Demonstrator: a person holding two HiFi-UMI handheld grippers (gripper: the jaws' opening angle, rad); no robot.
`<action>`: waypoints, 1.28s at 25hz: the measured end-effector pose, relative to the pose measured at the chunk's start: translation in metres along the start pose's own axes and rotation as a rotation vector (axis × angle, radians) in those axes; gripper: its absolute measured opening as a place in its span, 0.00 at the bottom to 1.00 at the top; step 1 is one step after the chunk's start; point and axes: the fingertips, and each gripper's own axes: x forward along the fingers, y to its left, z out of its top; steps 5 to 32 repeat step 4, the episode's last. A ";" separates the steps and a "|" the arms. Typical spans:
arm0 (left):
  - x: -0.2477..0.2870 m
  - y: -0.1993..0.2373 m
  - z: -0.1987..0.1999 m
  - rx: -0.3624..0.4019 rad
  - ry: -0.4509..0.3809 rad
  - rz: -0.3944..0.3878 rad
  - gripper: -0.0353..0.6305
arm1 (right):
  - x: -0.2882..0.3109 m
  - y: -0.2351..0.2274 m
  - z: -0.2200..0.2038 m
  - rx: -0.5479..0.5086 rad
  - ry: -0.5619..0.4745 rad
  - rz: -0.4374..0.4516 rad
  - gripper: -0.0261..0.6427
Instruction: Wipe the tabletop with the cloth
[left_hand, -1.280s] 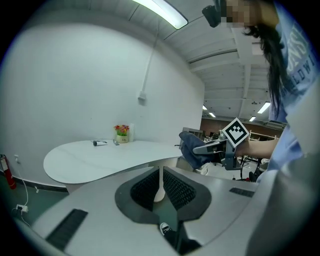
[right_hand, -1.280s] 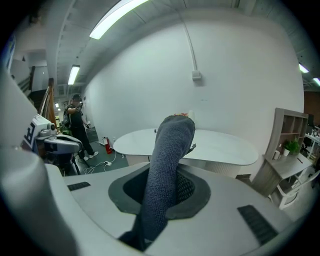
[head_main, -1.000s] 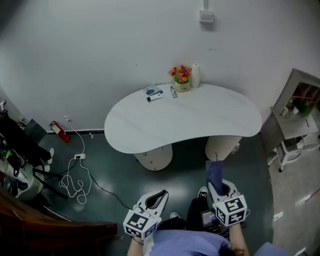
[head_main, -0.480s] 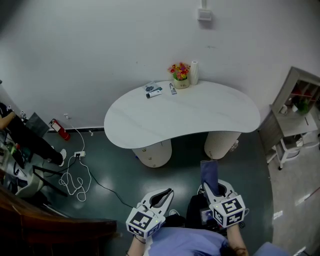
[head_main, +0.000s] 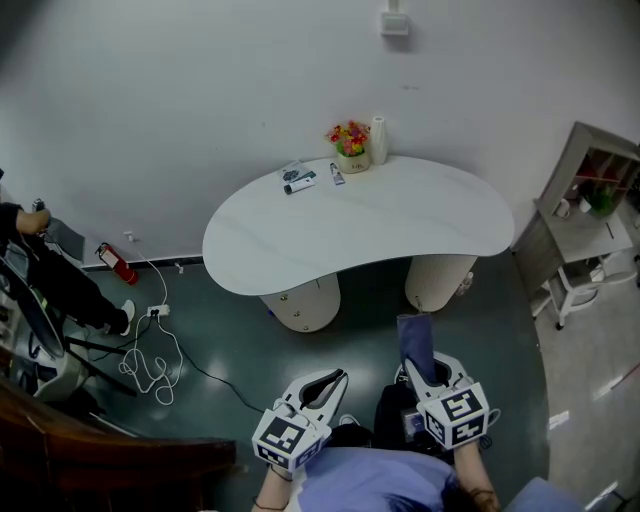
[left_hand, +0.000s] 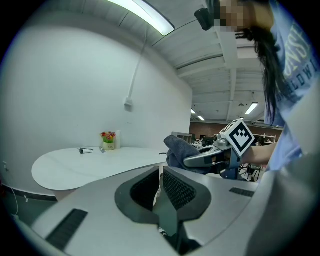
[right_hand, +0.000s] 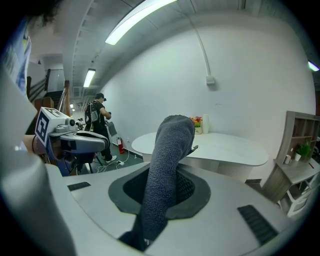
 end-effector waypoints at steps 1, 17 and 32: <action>0.001 0.000 0.001 0.002 -0.001 -0.001 0.08 | 0.000 -0.001 0.001 -0.002 -0.001 0.000 0.14; 0.004 0.001 0.003 0.007 -0.008 -0.003 0.08 | 0.001 -0.003 0.003 -0.006 -0.004 -0.002 0.14; 0.004 0.001 0.003 0.007 -0.008 -0.003 0.08 | 0.001 -0.003 0.003 -0.006 -0.004 -0.002 0.14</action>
